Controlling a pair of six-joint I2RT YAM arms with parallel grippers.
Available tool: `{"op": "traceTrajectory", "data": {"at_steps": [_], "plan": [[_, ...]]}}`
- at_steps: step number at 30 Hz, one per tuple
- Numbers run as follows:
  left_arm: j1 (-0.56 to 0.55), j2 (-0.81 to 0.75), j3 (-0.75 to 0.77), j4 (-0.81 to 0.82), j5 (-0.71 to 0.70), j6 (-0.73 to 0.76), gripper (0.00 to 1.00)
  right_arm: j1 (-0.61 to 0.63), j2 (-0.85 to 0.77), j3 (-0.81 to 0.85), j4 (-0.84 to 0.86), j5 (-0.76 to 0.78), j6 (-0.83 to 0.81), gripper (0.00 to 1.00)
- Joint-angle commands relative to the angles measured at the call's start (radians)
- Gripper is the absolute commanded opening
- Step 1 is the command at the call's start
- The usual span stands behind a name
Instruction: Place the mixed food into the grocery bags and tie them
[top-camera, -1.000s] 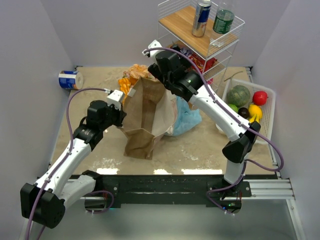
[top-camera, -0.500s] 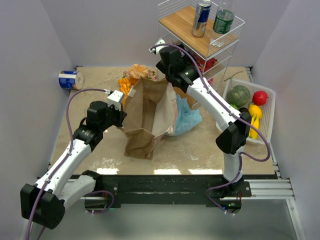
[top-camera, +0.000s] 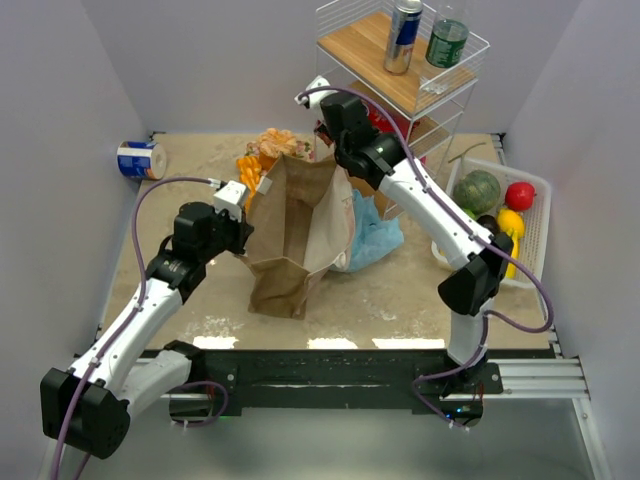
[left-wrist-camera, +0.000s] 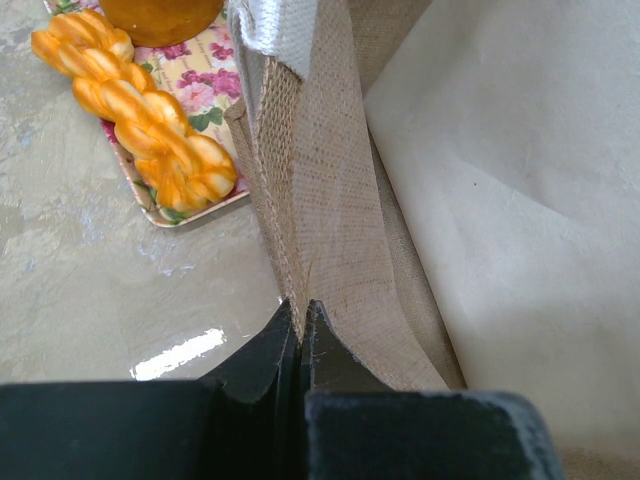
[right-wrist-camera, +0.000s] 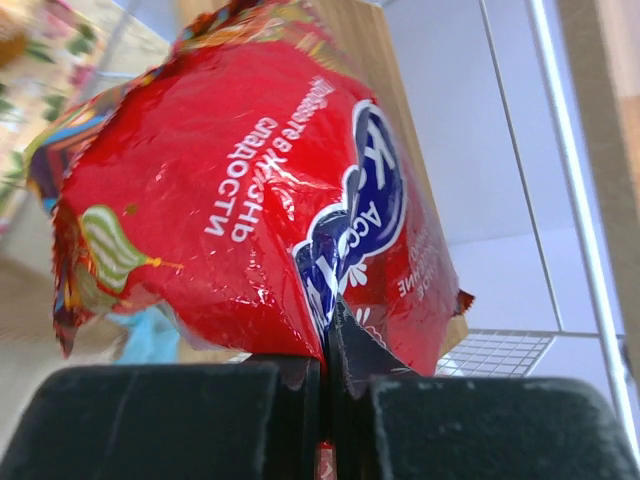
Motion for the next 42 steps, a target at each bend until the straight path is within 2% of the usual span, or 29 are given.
{"op": "traceTrajectory", "data": {"at_steps": [1, 7, 11, 16, 18, 22, 24, 30, 35, 42], "plan": [[0.0, -0.007, -0.022, 0.021, 0.03, -0.003, 0.0, 0.038, -0.102, 0.042, -0.015, -0.09, 0.046, 0.0], [0.0, -0.002, -0.023, 0.025, 0.044, -0.007, 0.0, 0.057, -0.157, 0.117, -0.062, -0.157, 0.167, 0.0], [0.0, 0.007, -0.023, 0.033, 0.065, -0.014, 0.0, 0.11, -0.258, 0.088, -0.049, -0.281, 0.296, 0.0], [0.0, 0.007, -0.025, 0.033, 0.047, -0.018, 0.0, 0.167, -0.389, -0.051, 0.061, -0.43, 0.443, 0.0], [0.0, 0.007, -0.026, 0.034, 0.044, -0.02, 0.0, 0.169, -0.461, -0.114, 0.112, -0.525, 0.558, 0.0], [0.0, 0.006, -0.028, 0.039, 0.039, -0.021, 0.0, 0.172, -0.581, -0.407, 0.356, -0.665, 0.759, 0.0], [0.0, 0.003, -0.029, 0.042, 0.037, -0.023, 0.0, 0.173, -0.627, -0.532, 0.434, -0.659, 0.845, 0.0], [-0.001, -0.008, -0.037, 0.053, 0.036, -0.026, 0.0, 0.173, -0.696, -0.789, 0.525, -0.527, 1.002, 0.0], [0.0, -0.025, -0.045, 0.067, 0.034, -0.029, 0.0, 0.173, -0.708, -0.852, 0.465, -0.408, 1.026, 0.0], [0.0, -0.045, -0.052, 0.079, 0.03, -0.027, 0.0, 0.175, -0.734, -0.903, 0.402, -0.307, 0.96, 0.0]]}}
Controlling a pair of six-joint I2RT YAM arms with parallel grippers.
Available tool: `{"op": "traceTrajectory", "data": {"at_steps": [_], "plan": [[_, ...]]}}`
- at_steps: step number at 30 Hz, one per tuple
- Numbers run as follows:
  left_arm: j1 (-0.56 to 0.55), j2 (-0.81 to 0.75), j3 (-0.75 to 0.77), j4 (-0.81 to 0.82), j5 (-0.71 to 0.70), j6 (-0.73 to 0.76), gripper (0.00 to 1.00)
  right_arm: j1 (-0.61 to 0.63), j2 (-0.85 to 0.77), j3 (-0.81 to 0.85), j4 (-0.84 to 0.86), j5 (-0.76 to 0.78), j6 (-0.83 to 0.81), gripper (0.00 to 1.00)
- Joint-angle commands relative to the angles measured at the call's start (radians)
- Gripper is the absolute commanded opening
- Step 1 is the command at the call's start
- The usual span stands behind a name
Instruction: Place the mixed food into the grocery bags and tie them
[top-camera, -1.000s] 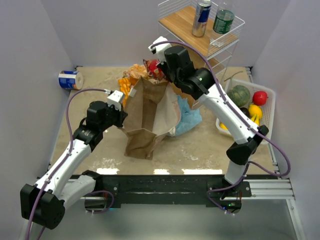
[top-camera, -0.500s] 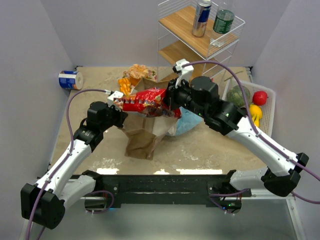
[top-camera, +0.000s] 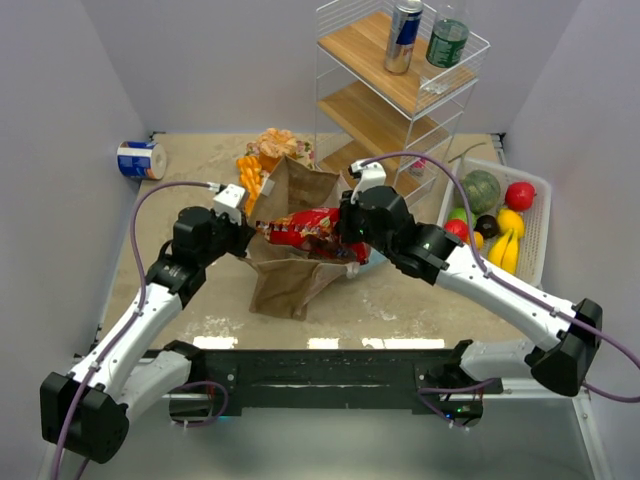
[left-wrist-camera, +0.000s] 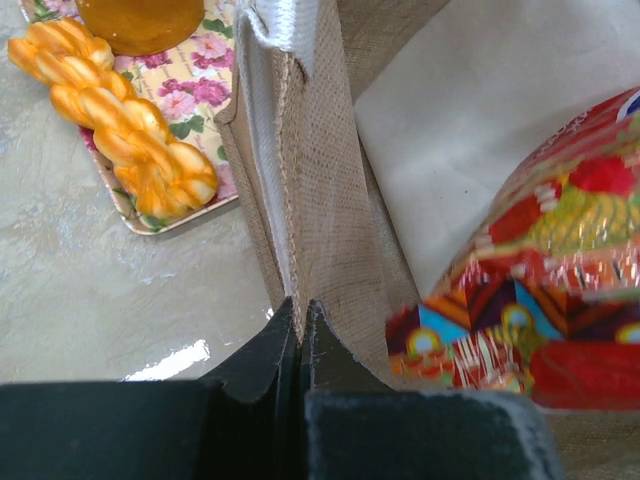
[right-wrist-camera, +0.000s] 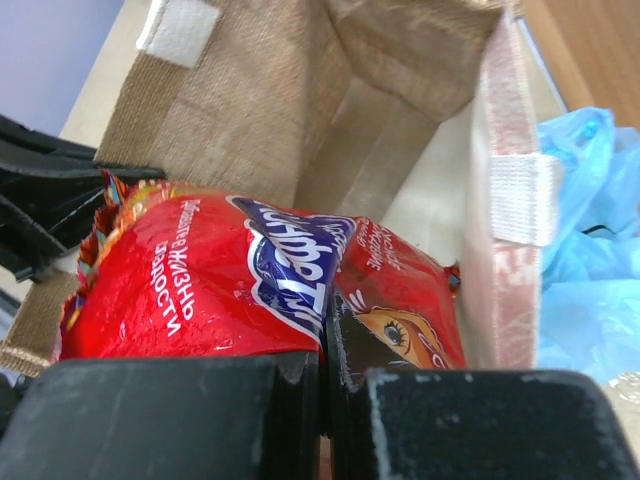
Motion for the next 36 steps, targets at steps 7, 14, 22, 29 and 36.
{"op": "traceTrajectory", "data": {"at_steps": [7, 14, 22, 29, 36], "plan": [[0.001, -0.031, -0.02, 0.045, 0.021, -0.004, 0.0, 0.097, 0.029, 0.12, 0.026, 0.327, -0.096, 0.0], [0.001, -0.06, -0.029, 0.056, 0.021, 0.001, 0.0, 0.175, 0.181, 0.201, 0.0, 0.392, -0.127, 0.0], [0.001, -0.048, -0.027, 0.055, 0.037, 0.004, 0.0, 0.178, 0.363, 0.18, 0.111, 0.145, -0.131, 0.0], [0.001, -0.1, -0.038, 0.071, 0.003, 0.005, 0.0, 0.158, 0.532, 0.181, 0.065, 0.045, -0.108, 0.0], [0.001, -0.192, -0.075, 0.117, -0.026, -0.002, 0.0, 0.146, 0.54, 0.175, 0.011, 0.068, -0.118, 0.0]]}}
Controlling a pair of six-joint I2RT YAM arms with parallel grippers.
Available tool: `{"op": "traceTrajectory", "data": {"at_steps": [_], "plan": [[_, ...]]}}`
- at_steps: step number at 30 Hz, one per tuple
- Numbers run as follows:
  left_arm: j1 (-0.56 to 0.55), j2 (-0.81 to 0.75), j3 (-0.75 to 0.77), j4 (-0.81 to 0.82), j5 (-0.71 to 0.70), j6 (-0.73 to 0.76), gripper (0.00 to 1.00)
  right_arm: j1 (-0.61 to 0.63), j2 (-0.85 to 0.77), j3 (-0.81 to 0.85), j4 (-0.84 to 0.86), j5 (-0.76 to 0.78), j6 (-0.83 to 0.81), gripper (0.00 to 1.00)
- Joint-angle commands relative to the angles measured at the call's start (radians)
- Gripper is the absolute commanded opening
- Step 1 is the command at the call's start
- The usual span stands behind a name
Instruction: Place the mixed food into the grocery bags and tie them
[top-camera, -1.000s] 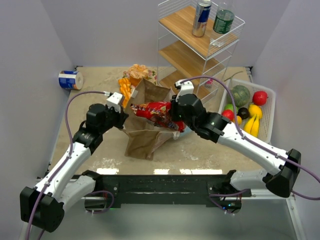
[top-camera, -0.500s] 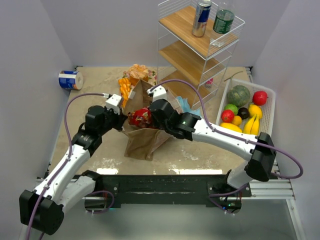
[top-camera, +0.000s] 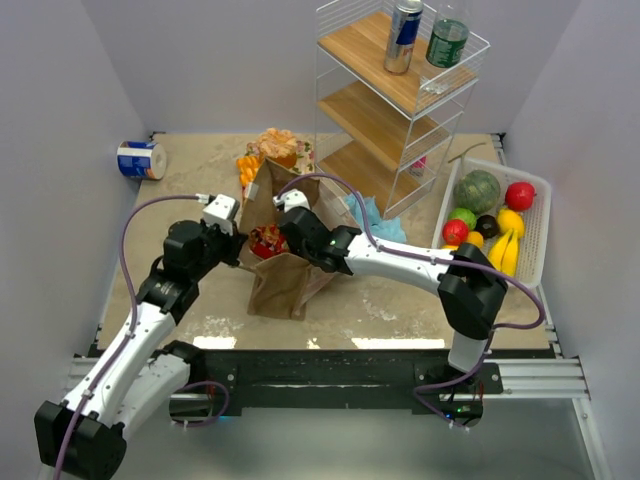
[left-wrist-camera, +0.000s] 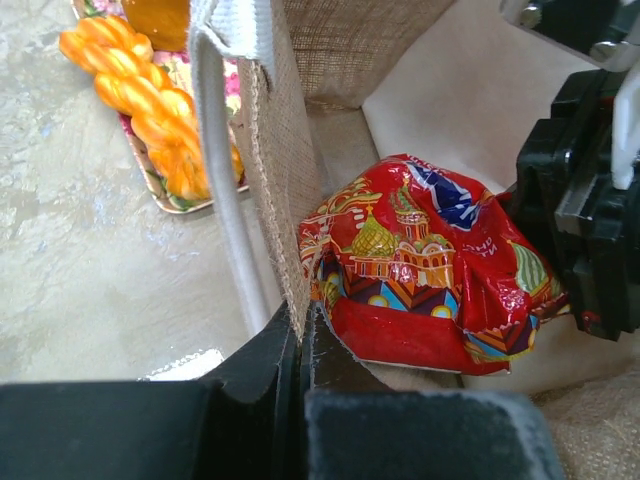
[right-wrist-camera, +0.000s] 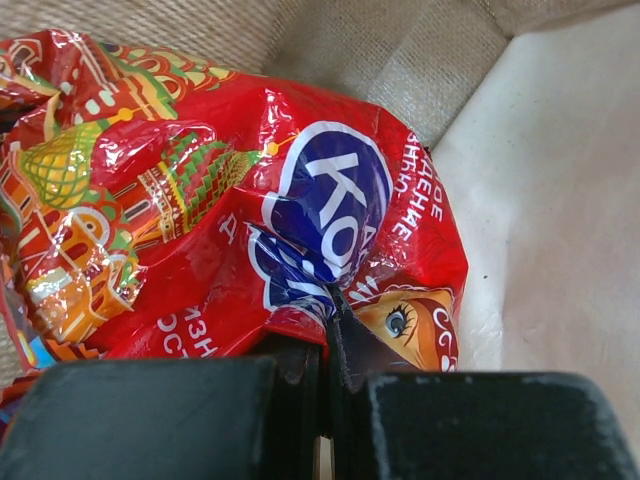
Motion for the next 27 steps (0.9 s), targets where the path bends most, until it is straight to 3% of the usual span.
{"op": "traceTrajectory", "data": {"at_steps": [1, 2, 5, 6, 9, 17, 19, 21, 25, 27], "plan": [[-0.006, -0.061, -0.007, 0.152, 0.019, -0.003, 0.0, 0.007, -0.009, 0.015, -0.025, -0.053, 0.004, 0.0], [-0.006, -0.058, -0.012, 0.156, 0.022, -0.004, 0.0, 0.007, -0.019, 0.031, -0.042, -0.061, -0.001, 0.0], [-0.006, -0.017, 0.003, 0.123, 0.009, -0.004, 0.0, 0.007, -0.084, 0.046, -0.054, -0.125, -0.039, 0.3], [-0.006, -0.003, 0.016, 0.112, 0.002, 0.0, 0.0, 0.007, -0.107, 0.052, -0.054, -0.133, -0.051, 0.49], [-0.006, 0.022, 0.029, 0.091, -0.006, 0.001, 0.0, 0.007, -0.225, 0.09, -0.096, -0.132, -0.094, 0.74], [-0.006, 0.022, 0.028, 0.094, -0.004, 0.001, 0.0, -0.011, -0.448, 0.343, -0.249, 0.184, -0.26, 0.98], [-0.006, 0.021, 0.028, 0.094, -0.003, 0.002, 0.0, -0.084, -0.457, 0.453, -0.275, 0.108, -0.268, 0.98], [-0.006, 0.017, 0.028, 0.092, -0.003, 0.002, 0.0, -0.238, -0.462, 0.506, -0.291, 0.019, -0.269, 0.98], [-0.006, 0.001, 0.023, 0.089, -0.001, -0.001, 0.0, -0.336, -0.434, 0.665, -0.285, 0.02, -0.338, 0.99], [-0.006, -0.004, 0.023, 0.091, 0.003, 0.0, 0.0, -0.448, -0.407, 0.707, -0.277, -0.039, -0.334, 0.99]]}}
